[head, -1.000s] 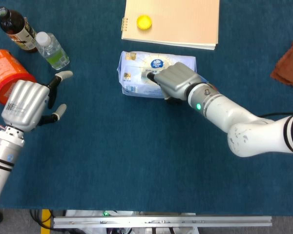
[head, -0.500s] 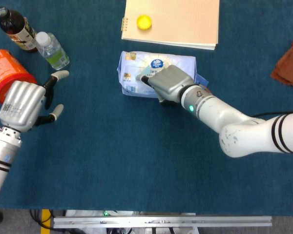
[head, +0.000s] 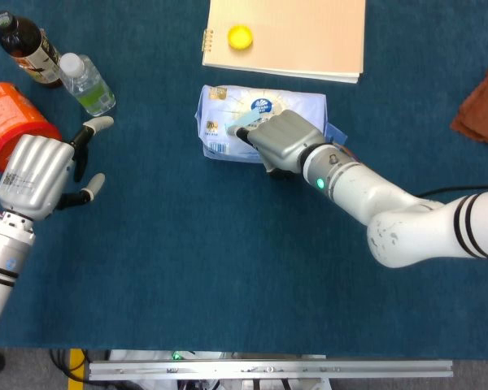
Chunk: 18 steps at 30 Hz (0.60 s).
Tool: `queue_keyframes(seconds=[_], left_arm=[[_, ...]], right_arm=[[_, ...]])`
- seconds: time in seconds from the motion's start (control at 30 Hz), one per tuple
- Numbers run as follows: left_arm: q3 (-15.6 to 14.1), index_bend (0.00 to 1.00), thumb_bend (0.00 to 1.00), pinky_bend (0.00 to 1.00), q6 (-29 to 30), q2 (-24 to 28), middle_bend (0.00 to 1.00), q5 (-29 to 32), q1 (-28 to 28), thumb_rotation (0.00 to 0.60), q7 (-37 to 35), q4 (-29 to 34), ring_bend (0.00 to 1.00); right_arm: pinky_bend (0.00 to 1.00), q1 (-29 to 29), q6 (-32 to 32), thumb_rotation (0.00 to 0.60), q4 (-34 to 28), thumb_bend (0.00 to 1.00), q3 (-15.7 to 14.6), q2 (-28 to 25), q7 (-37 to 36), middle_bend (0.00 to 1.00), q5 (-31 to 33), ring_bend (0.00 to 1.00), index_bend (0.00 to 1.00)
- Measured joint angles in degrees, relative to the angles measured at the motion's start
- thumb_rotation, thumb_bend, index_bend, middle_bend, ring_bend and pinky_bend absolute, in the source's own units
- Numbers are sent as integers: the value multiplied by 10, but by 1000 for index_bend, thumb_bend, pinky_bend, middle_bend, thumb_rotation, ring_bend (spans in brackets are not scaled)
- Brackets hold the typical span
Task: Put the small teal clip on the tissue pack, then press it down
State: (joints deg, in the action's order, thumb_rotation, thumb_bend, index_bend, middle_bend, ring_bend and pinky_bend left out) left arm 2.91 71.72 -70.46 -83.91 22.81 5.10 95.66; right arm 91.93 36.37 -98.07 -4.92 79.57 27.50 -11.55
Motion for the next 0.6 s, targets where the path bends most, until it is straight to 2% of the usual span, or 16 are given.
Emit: queue_keyframes(seconds=[0.37,0.6], left_arm=[[1,178,316,794,0,1,721,2,-3,600,3,3,730],[0,178,316,793,1,1,721,0,-6,600,0,0,730]], right_arm=[[1000,5,-6,600,11,1000,-9,9,-5,1000,5,1000,41],[1000,0,-1,600,1,1000,1,-1,-19,1000,-10,1000,49]])
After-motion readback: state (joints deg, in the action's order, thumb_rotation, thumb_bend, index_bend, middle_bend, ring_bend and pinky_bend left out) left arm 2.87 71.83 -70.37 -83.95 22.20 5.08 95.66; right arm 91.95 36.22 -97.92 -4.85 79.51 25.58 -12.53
